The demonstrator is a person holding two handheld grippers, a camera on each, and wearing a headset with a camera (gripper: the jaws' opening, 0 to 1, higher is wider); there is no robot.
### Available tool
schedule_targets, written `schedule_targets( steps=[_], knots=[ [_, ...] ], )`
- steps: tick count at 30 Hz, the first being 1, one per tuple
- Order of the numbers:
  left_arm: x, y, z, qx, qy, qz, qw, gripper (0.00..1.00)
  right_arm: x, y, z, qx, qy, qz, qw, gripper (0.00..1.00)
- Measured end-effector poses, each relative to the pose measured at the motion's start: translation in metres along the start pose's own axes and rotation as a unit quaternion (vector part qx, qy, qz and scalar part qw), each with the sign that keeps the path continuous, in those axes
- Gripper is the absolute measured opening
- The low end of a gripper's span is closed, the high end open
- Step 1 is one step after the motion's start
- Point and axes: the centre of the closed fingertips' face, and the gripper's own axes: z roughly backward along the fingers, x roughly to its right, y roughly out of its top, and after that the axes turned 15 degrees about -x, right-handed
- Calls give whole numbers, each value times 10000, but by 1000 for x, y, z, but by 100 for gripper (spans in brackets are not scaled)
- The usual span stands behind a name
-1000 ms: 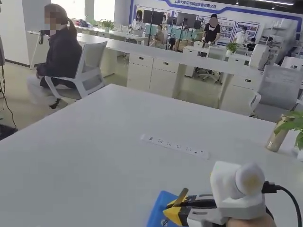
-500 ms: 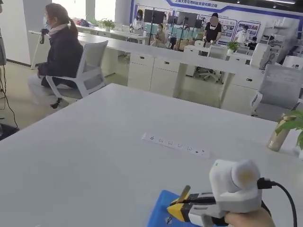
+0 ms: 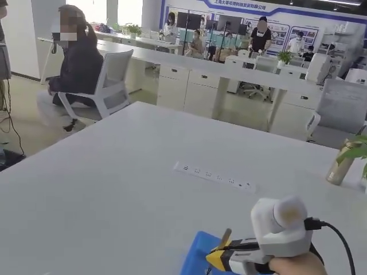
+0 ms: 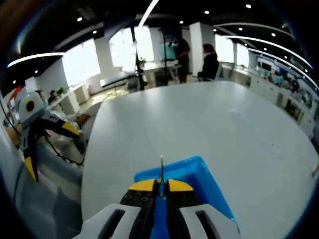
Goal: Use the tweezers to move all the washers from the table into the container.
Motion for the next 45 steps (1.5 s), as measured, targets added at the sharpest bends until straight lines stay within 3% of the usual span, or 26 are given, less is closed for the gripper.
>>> schedule_targets(
  steps=[28,35,45],
  knots=[
    [0,0,1,-26,18,-16,10000,83,12,-12,-26,-340,-26,-290,9990,3],
    [-1,-2,2,-32,23,11,10000,83,28,-17,-34,-346,-31,-387,9986,3],
    [-2,-1,2,-29,27,27,10000,82,19,-15,-26,-212,-107,-355,9991,4]
  ],
)
